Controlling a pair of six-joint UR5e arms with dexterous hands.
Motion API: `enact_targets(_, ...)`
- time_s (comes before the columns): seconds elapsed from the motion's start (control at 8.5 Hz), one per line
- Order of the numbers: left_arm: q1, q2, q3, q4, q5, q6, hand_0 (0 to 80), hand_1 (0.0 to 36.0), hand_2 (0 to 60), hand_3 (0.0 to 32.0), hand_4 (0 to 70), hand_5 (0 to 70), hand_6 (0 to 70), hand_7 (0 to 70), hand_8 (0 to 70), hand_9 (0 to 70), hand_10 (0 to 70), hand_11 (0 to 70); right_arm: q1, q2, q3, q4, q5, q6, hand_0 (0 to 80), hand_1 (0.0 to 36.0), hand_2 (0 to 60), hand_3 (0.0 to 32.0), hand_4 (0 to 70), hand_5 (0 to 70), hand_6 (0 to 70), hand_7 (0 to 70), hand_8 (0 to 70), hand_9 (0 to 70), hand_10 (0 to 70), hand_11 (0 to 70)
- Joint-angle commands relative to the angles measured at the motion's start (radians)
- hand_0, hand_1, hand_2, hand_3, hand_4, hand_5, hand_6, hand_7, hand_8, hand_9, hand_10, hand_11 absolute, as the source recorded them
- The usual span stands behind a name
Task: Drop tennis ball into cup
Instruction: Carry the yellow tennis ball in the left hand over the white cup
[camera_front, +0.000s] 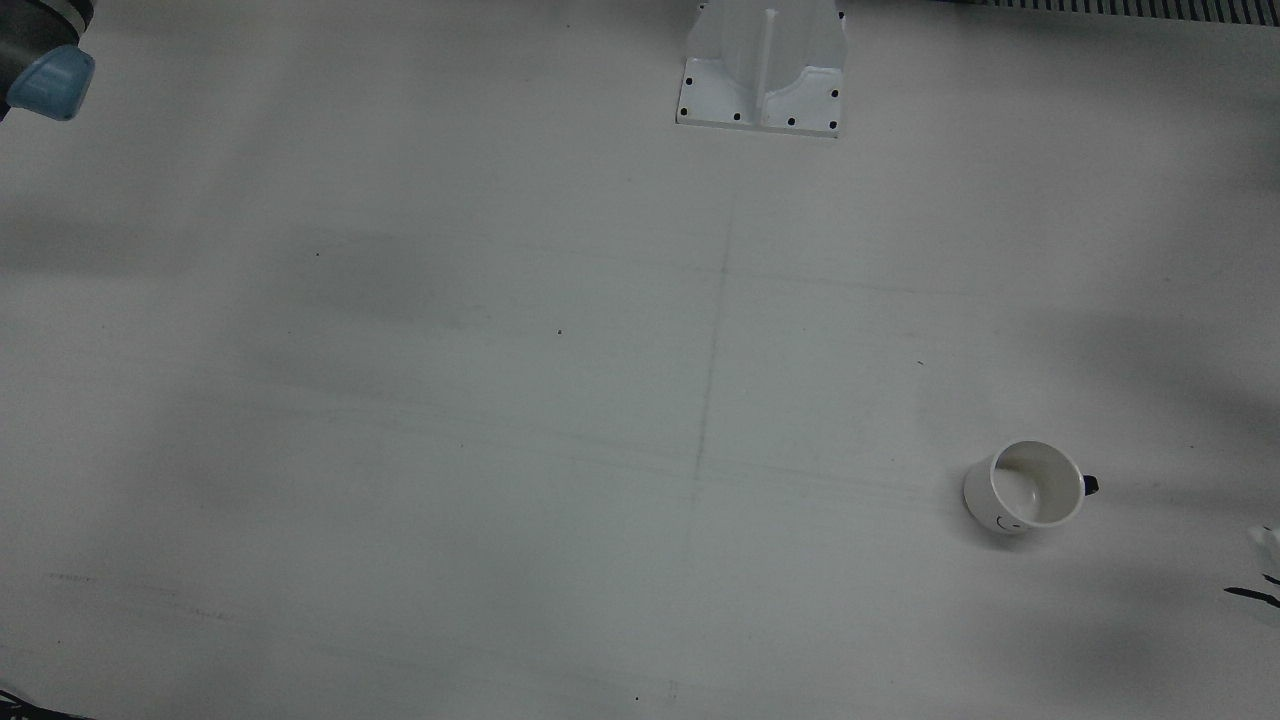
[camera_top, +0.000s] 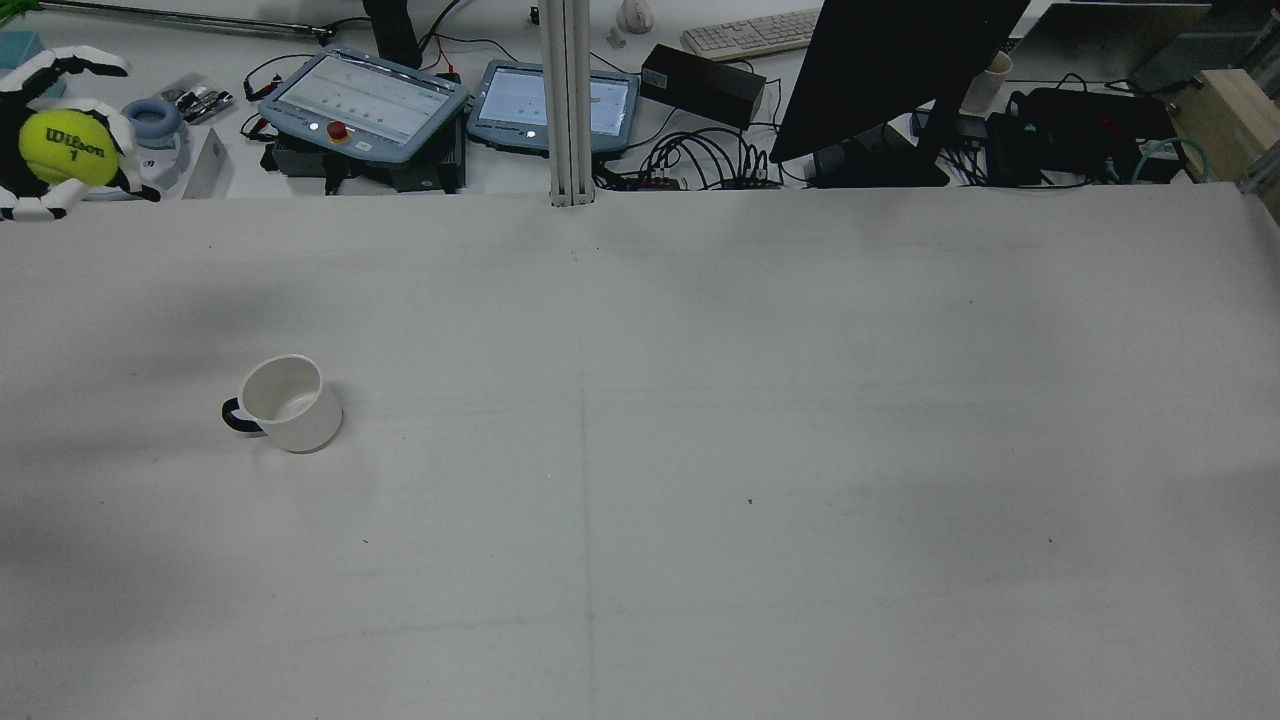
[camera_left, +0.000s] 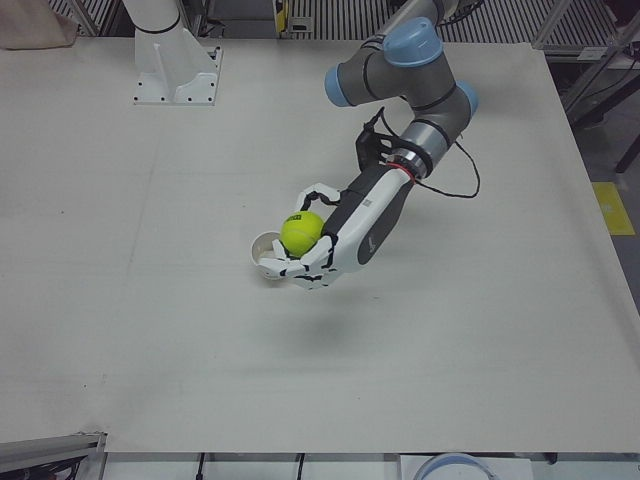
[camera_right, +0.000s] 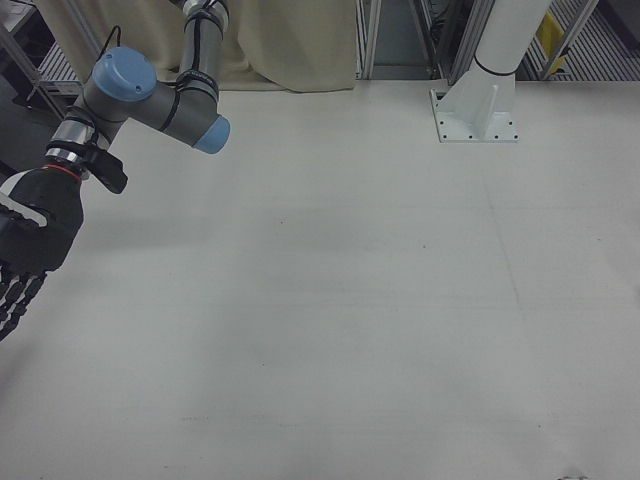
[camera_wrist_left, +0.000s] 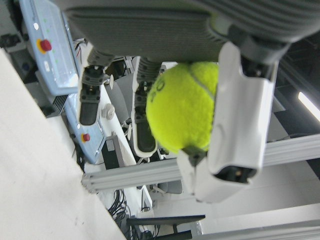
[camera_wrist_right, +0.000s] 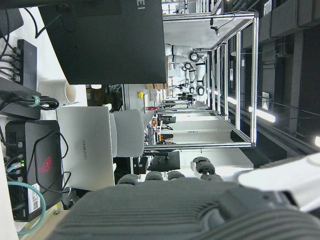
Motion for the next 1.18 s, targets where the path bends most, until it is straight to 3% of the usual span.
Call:
enact_targets(0.0,0.154,0.003,0.012,-0.005,-0.008,0.07,80.0,36.0,60.0,32.0,3.3,32.9,70.0,66.1,47.9,42.2,18.6,30.7,0.0,0.0,0.0,0.0,0.0,0.0,0.0,0.0,0.0,0.0,0.0,0.0,0.0,0.0,0.0,0.0,0.0,0.0)
enact_targets(0.47,0.18,0.003,0.044,-0.046,-0.008,0.103,80.0,36.0,60.0,32.0,3.0,33.7,70.0,63.9,47.9,41.4,19.1,31.4,0.0,0.0,0.0,0.0,0.0,0.0,0.0,0.0,0.0,0.0,0.0,0.0,0.0,0.0,0.0,0.0,0.0,0.0)
enact_targets(0.71,0.18,0.005,0.067,-0.064,-0.008,0.099,79.3,35.9,36.6,32.0,0.0,22.7,39.5,22.0,26.3,11.3,14.0,23.4,0.0,0.0,0.0,0.0,0.0,0.0,0.0,0.0,0.0,0.0,0.0,0.0,0.0,0.0,0.0,0.0,0.0,0.0)
enact_targets(0.82,0.178,0.009,0.066,-0.065,-0.008,0.097,67.3,33.7,34.0,32.0,0.0,20.5,34.1,18.1,23.7,8.5,12.9,21.6,0.0,0.0,0.0,0.0,0.0,0.0,0.0,0.0,0.0,0.0,0.0,0.0,0.0,0.0,0.0,0.0,0.0,0.0)
enact_targets(0.94,0.178,0.011,0.066,-0.067,-0.008,0.097,63.2,31.6,35.5,32.0,0.0,22.3,45.2,14.6,25.2,7.1,12.5,20.8,0.0,0.0,0.0,0.0,0.0,0.0,0.0,0.0,0.0,0.0,0.0,0.0,0.0,0.0,0.0,0.0,0.0,0.0)
enact_targets(1.06,0.178,0.011,0.063,-0.067,-0.008,0.097,62.3,32.0,32.5,32.0,0.0,18.3,25.7,17.6,21.4,7.4,12.2,20.3,0.0,0.0,0.0,0.0,0.0,0.0,0.0,0.0,0.0,0.0,0.0,0.0,0.0,0.0,0.0,0.0,0.0,0.0)
